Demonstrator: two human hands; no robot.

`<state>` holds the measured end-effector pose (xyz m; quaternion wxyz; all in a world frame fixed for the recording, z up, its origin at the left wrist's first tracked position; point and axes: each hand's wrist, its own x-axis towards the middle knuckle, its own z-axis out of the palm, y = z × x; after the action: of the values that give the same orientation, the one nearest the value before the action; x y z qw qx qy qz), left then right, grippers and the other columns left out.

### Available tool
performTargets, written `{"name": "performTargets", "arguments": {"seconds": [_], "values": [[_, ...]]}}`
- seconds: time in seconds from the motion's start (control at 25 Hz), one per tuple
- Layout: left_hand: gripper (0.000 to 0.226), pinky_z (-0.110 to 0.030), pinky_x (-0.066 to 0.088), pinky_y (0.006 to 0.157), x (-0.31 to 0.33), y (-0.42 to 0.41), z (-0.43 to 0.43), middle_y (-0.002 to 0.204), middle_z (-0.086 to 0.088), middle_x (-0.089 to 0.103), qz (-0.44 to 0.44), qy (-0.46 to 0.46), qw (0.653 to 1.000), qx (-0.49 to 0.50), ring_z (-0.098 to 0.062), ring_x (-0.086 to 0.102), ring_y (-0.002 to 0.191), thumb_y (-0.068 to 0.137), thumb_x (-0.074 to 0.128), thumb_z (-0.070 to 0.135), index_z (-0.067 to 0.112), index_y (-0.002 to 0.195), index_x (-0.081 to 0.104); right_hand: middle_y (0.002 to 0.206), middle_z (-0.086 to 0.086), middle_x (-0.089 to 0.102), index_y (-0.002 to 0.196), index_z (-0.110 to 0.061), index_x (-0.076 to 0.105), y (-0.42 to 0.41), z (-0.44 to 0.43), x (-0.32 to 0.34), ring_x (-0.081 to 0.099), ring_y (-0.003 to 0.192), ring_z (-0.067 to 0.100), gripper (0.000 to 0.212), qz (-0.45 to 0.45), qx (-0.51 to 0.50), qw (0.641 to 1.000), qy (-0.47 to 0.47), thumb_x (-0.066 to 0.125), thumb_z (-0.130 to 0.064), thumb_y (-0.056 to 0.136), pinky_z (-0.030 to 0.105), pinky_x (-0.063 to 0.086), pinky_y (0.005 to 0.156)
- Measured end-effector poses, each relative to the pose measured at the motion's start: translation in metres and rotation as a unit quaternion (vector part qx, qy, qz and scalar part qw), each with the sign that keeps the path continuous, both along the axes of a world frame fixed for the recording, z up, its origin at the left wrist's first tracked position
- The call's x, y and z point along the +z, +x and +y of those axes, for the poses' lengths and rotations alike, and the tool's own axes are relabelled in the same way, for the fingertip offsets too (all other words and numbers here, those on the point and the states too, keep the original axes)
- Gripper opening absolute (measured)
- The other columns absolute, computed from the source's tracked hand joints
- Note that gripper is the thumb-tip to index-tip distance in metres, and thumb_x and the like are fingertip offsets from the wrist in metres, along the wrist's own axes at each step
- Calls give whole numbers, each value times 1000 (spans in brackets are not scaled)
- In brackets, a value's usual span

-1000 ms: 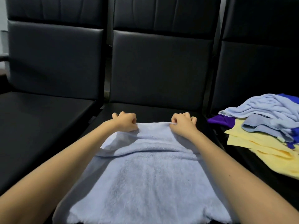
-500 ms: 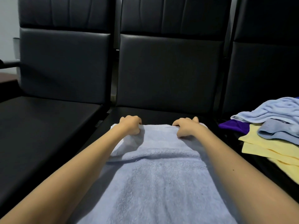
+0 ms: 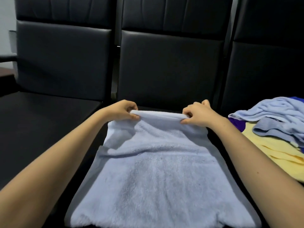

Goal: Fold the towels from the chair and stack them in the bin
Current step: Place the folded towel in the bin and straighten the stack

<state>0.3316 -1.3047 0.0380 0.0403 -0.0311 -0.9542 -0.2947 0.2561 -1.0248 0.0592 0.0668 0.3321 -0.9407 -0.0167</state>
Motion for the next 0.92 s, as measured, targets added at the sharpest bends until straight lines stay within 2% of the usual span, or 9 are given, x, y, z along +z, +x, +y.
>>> {"name": "performTargets", "arguments": {"seconds": [0.16, 0.28, 0.36, 0.48, 0.56, 0.64, 0.76, 0.84, 0.92], "values": [[25, -22, 34, 56, 0, 5, 6, 65, 4, 47, 43, 0, 999, 28, -10, 42, 59, 84, 69, 26, 18, 71, 49, 100, -6, 48, 68, -19, 41, 6, 10, -6, 33, 104, 21, 20, -43, 10, 994, 101, 57, -22, 80, 36, 29, 91], [29, -29, 33, 58, -4, 9, 3, 65, 2, 48, 41, -102, 992, 55, -17, 45, 64, 86, 65, 31, 17, 67, 47, 78, -3, 48, 72, -18, 41, 14, 15, -6, 46, 84, 23, 21, -85, 16, 996, -27, 55, -20, 86, 32, 38, 70], [33, -31, 34, 63, -3, 14, -4, 65, 2, 47, 14, -171, 982, 78, -23, 47, 71, 88, 60, 30, 19, 63, 41, 72, -2, 51, 82, -16, 47, 20, 19, -2, 50, 75, 23, 19, -14, 23, 997, -74, 48, -28, 96, 31, 34, 69], [27, -35, 31, 82, 0, 20, -5, 77, 2, 47, 4, -267, 955, 127, -23, 42, 91, 92, 50, 35, 21, 69, 50, 74, -1, 53, 91, -13, 51, 30, 23, 5, 54, 79, 23, 33, 68, 23, 997, -40, 35, -40, 100, 31, 32, 79], [22, -34, 34, 83, 5, 24, -1, 87, 2, 46, 9, -283, 948, 146, -24, 43, 96, 93, 49, 36, 23, 78, 59, 70, -1, 48, 82, -12, 47, 37, 24, 7, 51, 74, 23, 41, 14, -2, 1000, -28, 40, -50, 96, 29, 32, 61], [21, -29, 40, 68, 13, 29, 10, 76, 0, 49, -6, -255, 949, 184, -25, 50, 81, 89, 52, 32, 21, 73, 59, 67, -4, 43, 70, -16, 38, 45, 29, 5, 47, 71, 22, 46, 13, -12, 999, 47, 51, -57, 88, 27, 29, 53], [23, -22, 34, 46, 16, 37, 23, 60, -4, 44, -100, -178, 959, 197, -20, 45, 52, 91, 52, 22, 10, 72, 54, 88, 0, 57, 78, -17, 39, 56, 34, -2, 55, 88, 27, 25, 48, -40, 992, 113, 48, -36, 94, 33, 36, 65], [19, -20, 40, 34, 12, 38, 30, 64, -9, 47, -167, 18, 965, 200, -18, 50, 44, 94, 49, 8, 4, 76, 52, 104, 3, 55, 86, -19, 42, 59, 38, -5, 56, 100, 28, 10, 35, -75, 993, 89, 41, -22, 95, 33, 33, 70], [9, -25, 52, 39, 7, 40, 39, 79, -15, 52, -197, 223, 928, 224, -25, 60, 59, 93, 49, -1, -2, 85, 52, 99, 5, 48, 82, -18, 43, 58, 42, -9, 53, 96, 29, 14, -7, -103, 992, 73, 39, -10, 93, 33, 34, 70]]}}
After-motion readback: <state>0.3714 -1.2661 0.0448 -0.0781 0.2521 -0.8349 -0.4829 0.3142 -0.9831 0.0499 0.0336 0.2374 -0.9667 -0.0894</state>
